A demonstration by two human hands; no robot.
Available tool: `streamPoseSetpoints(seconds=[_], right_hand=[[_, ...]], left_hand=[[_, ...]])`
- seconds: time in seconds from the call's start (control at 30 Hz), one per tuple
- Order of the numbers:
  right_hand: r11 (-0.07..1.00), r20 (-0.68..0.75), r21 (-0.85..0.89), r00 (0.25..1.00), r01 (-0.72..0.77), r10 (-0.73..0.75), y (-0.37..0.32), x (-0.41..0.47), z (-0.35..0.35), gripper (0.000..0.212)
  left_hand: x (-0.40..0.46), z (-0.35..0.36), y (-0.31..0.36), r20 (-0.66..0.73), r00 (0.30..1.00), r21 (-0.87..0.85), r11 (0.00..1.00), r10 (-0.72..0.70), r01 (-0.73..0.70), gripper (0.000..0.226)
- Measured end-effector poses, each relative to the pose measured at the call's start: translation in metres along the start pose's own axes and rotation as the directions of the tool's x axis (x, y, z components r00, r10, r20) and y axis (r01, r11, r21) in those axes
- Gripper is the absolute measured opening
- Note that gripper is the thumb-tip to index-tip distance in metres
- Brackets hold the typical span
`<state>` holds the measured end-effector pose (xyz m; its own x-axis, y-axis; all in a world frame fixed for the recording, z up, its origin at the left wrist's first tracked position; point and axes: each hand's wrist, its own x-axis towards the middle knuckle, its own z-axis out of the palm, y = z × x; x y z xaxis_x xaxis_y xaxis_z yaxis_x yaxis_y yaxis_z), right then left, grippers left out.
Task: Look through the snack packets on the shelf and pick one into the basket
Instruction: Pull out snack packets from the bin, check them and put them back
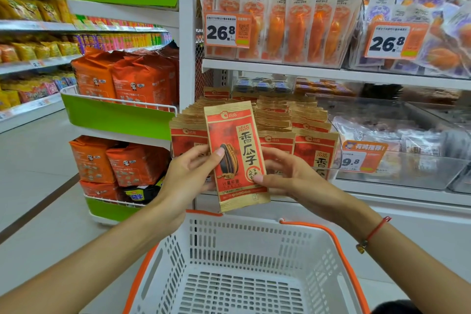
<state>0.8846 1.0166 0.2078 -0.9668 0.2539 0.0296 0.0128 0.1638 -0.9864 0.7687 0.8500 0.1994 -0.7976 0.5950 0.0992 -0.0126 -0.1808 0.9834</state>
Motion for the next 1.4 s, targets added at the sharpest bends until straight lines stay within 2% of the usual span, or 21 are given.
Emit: streamPoseSetpoints(seconds=[0.2,0.27,0.37,0.47,0.53,0.67,0.8,0.9,0.97,1.03,1.17,1.23,1.33,1.4], right_hand=[[0.999,-0.114,0.047,0.993,0.026,-0.021,0.000,0.001,0.010,0.046],[0.998,-0.125,0.035,0.991,0.042,-0.038,0.000,0.000,0.013,0.040],[0.996,-0.119,-0.046,0.990,0.072,-0.077,-0.002,-0.002,0.018,0.043],[0.991,-0.118,-0.096,0.988,0.091,-0.102,-0.002,-0.005,0.023,0.043],[0.983,-0.106,-0.148,0.987,0.107,-0.123,-0.003,-0.006,0.027,0.042],[0.955,-0.130,-0.266,0.977,0.131,-0.170,-0.002,-0.004,0.028,0.045],[0.915,-0.117,-0.376,0.972,0.146,-0.203,0.002,-0.003,0.032,0.066],[0.891,-0.107,-0.439,0.978,0.114,-0.178,0.003,-0.005,0.031,0.077],[0.905,-0.077,-0.403,0.980,0.137,-0.182,0.001,-0.008,0.029,0.075],[0.927,-0.102,-0.344,0.976,0.147,-0.192,-0.002,-0.010,0.028,0.068],[0.909,-0.328,-0.395,0.904,0.134,-0.276,-0.005,-0.006,0.025,0.058],[0.891,-0.411,-0.439,0.856,0.115,-0.313,-0.008,-0.005,0.024,0.061],[0.845,-0.468,-0.531,0.808,0.066,-0.358,-0.010,-0.004,0.024,0.066],[0.808,-0.492,-0.587,0.773,0.044,-0.400,-0.009,-0.003,0.023,0.059]], left_hand=[[-0.006,0.005,-0.003,0.050,0.997,0.104,0.993,0.057,-0.062,0.020],[-0.007,0.008,-0.003,0.008,0.995,0.187,0.978,0.098,-0.098,0.019],[-0.008,0.009,-0.003,-0.039,0.995,0.296,0.952,0.090,-0.074,0.027],[-0.011,0.011,-0.003,-0.003,0.995,0.353,0.931,0.101,-0.093,0.014],[-0.015,0.015,-0.002,0.046,0.994,0.322,0.940,0.102,-0.111,0.013],[-0.024,0.023,0.004,0.162,0.986,0.171,0.984,0.028,-0.056,0.041],[-0.027,0.021,0.007,0.195,0.979,0.249,0.962,0.066,-0.115,0.057],[-0.023,0.017,0.011,0.203,0.975,0.214,0.967,0.093,-0.137,0.044],[-0.020,0.014,0.015,0.222,0.969,0.177,0.973,0.107,-0.148,0.027],[-0.015,0.008,0.018,0.221,0.970,0.143,0.981,0.100,-0.133,0.022],[-0.006,0.000,0.013,0.148,0.987,0.106,0.991,0.061,-0.077,0.024],[-0.005,0.002,0.009,0.125,0.991,0.094,0.994,0.048,-0.060,0.022],[-0.007,0.005,0.008,0.137,0.989,0.071,0.995,0.061,-0.072,0.015],[-0.006,0.005,0.007,0.167,0.982,0.084,0.991,0.090,-0.105,0.015]])
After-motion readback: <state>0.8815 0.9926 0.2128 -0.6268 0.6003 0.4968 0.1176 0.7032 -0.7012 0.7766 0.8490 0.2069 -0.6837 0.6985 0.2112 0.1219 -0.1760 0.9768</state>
